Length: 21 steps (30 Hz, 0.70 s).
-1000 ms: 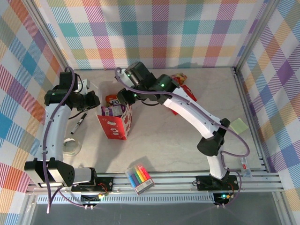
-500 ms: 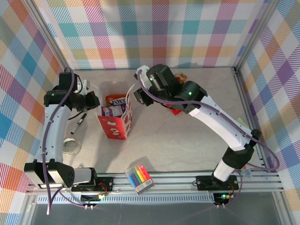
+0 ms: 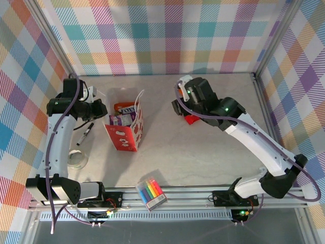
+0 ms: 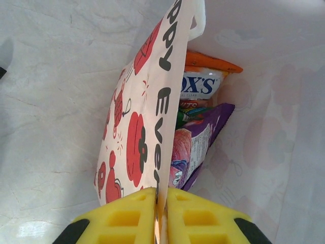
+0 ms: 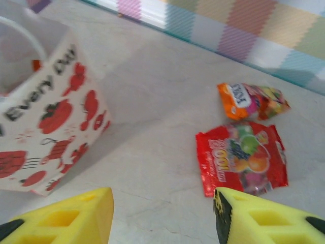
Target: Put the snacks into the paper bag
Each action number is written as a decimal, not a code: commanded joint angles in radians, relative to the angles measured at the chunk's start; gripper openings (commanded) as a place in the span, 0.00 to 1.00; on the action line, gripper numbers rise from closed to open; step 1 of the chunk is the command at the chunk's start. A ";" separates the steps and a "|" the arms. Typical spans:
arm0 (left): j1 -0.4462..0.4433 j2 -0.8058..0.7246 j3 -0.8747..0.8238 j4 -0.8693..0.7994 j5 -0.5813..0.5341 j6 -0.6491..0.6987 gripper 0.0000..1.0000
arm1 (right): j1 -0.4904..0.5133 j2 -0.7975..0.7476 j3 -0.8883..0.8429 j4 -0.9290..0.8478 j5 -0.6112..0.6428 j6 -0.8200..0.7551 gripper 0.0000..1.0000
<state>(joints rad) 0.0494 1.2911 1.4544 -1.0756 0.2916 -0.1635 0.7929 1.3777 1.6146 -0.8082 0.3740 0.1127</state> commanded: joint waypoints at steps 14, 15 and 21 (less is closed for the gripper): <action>0.018 0.018 0.060 -0.017 -0.046 -0.007 0.13 | -0.324 -0.005 -0.178 0.114 -0.157 0.076 0.56; 0.018 0.018 0.064 -0.019 -0.050 -0.005 0.13 | -0.343 0.007 -0.186 0.121 -0.171 0.082 0.58; 0.018 0.020 0.070 -0.022 -0.060 -0.005 0.13 | -0.460 0.103 -0.215 0.162 -0.269 0.123 0.64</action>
<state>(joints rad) 0.0494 1.3052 1.4975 -1.0805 0.2428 -0.1642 0.3779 1.4452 1.4139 -0.6907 0.1802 0.1967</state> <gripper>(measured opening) 0.132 0.629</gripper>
